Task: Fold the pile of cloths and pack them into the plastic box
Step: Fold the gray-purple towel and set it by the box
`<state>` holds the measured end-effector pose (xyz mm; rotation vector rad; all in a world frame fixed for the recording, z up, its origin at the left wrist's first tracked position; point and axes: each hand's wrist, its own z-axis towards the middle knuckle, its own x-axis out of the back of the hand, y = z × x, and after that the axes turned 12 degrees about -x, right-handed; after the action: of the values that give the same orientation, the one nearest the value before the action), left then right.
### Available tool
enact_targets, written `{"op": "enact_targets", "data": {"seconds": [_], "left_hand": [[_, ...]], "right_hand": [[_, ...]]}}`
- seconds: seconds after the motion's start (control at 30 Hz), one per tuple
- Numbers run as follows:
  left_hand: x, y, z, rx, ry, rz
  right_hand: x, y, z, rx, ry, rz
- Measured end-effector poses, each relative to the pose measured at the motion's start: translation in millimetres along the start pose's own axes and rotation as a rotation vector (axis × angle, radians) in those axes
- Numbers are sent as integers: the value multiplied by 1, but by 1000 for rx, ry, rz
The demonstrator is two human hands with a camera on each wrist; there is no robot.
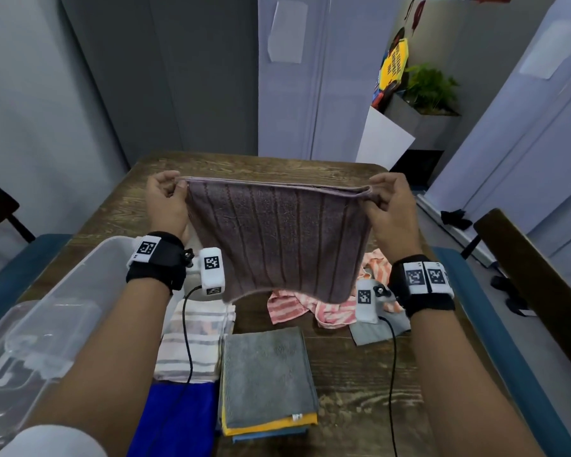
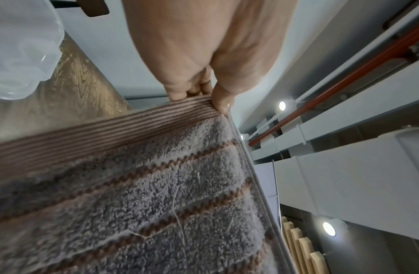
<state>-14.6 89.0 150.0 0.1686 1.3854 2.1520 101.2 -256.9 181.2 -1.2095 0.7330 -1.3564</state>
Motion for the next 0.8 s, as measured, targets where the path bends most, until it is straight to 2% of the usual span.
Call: {"op": "enact_targets", "data": {"seconds": [0.07, 0.17, 0.37, 0.47, 0.53, 0.6, 0.67, 0.8], "left_hand": [[-2, 3, -3, 47, -16, 7], [-7, 5, -8, 111, 28, 69], [-7, 15, -8, 129, 200, 256], [-7, 18, -10, 83, 167, 324], [-6, 21, -14, 28, 50, 403], [-10, 26, -25, -50, -158, 458], [-19, 33, -41, -105, -354, 382], [-51, 42, -78, -109, -711, 224]], "right_hand": [[-3, 4, 2, -28, -7, 34], [-7, 9, 2, -78, -30, 77], [-9, 16, -4, -176, -112, 252], [-12, 19, -6, -261, -112, 406], [-15, 20, -9, -322, -99, 462], [-19, 22, -12, -354, -113, 463], [-26, 21, -18, -345, -156, 406], [-49, 13, -30, -292, -291, 238]]}}
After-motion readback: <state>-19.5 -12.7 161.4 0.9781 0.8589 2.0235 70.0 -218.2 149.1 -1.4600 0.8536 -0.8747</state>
